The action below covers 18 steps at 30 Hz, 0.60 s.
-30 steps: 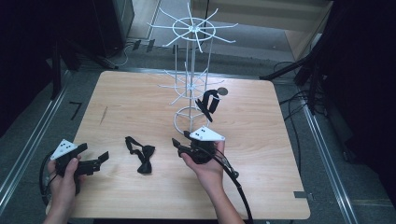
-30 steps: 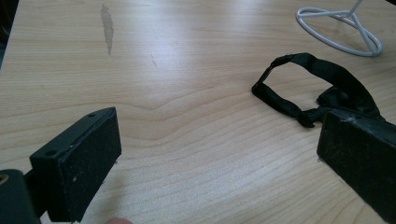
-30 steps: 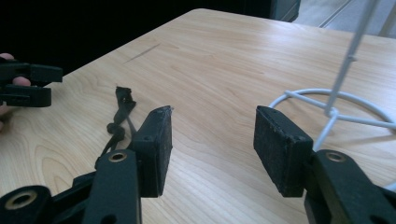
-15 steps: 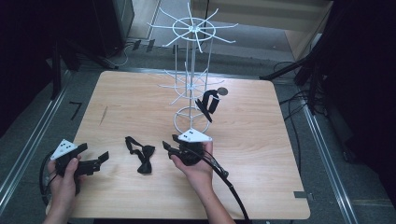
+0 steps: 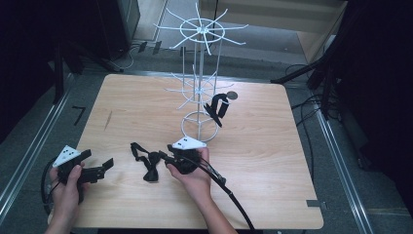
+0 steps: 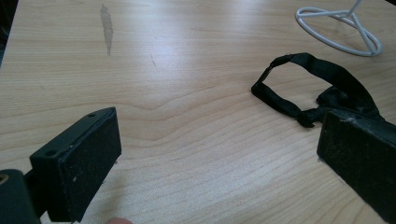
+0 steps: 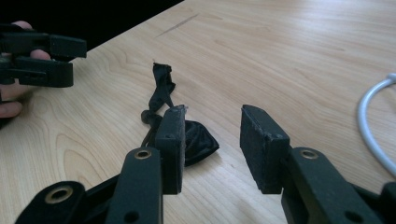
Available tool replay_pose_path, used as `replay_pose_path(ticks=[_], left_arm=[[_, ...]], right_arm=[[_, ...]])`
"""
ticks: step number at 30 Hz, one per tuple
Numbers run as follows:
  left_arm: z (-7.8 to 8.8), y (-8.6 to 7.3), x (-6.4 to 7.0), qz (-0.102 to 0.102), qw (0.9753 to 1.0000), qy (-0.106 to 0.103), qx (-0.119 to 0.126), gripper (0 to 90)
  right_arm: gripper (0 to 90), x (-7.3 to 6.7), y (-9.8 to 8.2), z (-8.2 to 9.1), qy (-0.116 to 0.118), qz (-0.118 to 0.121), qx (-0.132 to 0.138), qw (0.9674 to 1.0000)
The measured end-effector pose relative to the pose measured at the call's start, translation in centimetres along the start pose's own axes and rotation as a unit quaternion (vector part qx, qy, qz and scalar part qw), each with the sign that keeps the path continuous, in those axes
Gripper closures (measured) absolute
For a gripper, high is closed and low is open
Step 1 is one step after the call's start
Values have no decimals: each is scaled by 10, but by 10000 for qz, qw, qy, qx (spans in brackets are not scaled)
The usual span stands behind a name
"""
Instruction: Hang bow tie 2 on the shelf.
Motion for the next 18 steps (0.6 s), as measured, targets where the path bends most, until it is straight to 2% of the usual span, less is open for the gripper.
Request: replay_pose_path(ticks=[13,18], left_arm=[[0,0,0,7,10000,-6,-7,2],[0,0,0,13,10000,-11,-7,2]], right_arm=[[674,-10,-2,-22,181,100,-214,9996],[695,-13,-2,-32,176,107,-350,9992]])
Point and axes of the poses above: each handheld gripper's, and its own axes: z roughly backward along the jaws, y roughly out of its top, x roughly to its right, the point moved 1 cm from there along -z, roughly forward along the jaws
